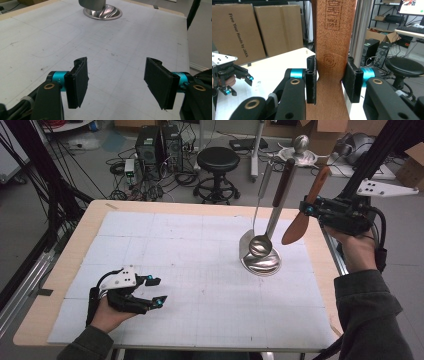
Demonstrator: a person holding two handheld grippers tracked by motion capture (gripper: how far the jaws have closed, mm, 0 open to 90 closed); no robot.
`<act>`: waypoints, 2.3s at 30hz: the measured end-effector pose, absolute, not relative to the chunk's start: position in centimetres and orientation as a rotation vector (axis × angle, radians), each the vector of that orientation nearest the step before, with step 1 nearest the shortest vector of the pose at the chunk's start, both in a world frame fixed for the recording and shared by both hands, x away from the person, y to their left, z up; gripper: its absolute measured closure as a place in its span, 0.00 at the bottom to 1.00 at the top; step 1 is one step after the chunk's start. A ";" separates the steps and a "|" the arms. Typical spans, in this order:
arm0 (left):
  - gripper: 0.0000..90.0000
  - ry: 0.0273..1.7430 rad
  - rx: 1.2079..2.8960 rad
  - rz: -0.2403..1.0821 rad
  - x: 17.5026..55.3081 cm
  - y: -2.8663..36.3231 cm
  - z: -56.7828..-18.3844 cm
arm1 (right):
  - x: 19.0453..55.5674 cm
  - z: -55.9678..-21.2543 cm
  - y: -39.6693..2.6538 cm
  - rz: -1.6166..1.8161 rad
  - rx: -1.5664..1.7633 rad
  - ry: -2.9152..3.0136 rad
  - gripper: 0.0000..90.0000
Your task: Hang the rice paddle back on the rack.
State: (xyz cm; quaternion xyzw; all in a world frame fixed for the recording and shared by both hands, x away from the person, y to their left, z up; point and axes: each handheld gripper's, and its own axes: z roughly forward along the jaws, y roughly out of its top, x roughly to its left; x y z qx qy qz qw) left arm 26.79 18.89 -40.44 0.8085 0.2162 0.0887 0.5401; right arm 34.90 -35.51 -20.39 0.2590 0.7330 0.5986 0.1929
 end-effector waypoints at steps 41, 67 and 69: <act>0.40 0.508 1.922 0.211 26.7 19.0 -40.4 | 35.8 -20.6 -35.6 1.650 0.827 2.006 0.64; 0.36 0.546 1.904 0.208 27.1 19.9 -40.2 | 32.2 -22.3 -34.6 1.730 0.816 1.985 0.47; 0.36 0.552 1.906 0.210 27.1 20.0 -40.2 | 32.0 -22.5 -34.1 1.735 0.804 1.996 0.47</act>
